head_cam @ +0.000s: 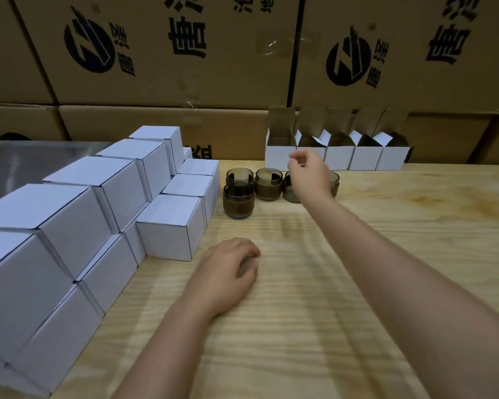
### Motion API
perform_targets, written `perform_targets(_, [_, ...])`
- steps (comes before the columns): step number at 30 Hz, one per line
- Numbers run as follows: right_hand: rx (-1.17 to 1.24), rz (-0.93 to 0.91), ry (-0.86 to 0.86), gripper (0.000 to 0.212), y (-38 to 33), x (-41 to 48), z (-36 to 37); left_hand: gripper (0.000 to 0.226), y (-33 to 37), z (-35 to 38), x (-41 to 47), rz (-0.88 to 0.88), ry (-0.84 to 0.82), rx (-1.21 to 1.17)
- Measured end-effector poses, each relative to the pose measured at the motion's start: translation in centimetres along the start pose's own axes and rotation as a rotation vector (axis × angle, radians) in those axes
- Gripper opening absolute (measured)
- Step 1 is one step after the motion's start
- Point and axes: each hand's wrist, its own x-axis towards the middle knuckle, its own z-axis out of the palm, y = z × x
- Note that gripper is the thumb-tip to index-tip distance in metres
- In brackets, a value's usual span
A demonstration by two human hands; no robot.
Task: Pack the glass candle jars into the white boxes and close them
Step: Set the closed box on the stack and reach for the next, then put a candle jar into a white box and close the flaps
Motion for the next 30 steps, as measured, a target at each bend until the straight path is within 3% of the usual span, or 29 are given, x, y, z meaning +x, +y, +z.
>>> perform_targets(3, [-0.382, -0.128, -0.2, 0.026, 0.9, 5.3, 1.1, 0.022, -0.2, 0.1, 0.1, 0.018, 0.007, 0.003])
perform_targets(5, [-0.512, -0.145, -0.322, 0.034, 1.8, 8.1, 1.7, 0.023, -0.4, 0.2, 0.1, 0.023, 0.015, 0.008])
perform_targets(10, [-0.618, -0.085, -0.423, 0.052, 2.6, 12.3, 3.4, 0.025, -0.5, 0.4, 0.0, 0.032, 0.02, 0.008])
perform_targets(14, [-0.645, -0.045, -0.482, 0.05, 2.6, 13.1, 4.9, 0.028, -0.7, 0.5, -0.1, 0.023, 0.023, -0.005])
perform_targets(17, [-0.613, 0.009, -0.456, 0.046, 2.9, 13.3, 5.6, 0.028, -0.8, 0.5, -0.1, 0.021, 0.015, -0.008])
perform_targets(22, [-0.683, -0.068, -0.419, 0.042, 2.6, 12.8, 6.0, 0.029, -0.7, 0.4, 0.0, 0.022, 0.012, -0.007])
perform_targets(25, [-0.711, -0.152, -0.374, 0.037, 1.9, 12.3, 5.4, 0.026, -0.7, 0.3, 0.2, 0.008, 0.018, -0.028])
perform_targets(30, [-0.678, -0.413, -0.156, 0.027, -1.9, 9.2, 2.0, 0.022, -0.7, 0.2, 0.4, -0.018, 0.001, -0.046])
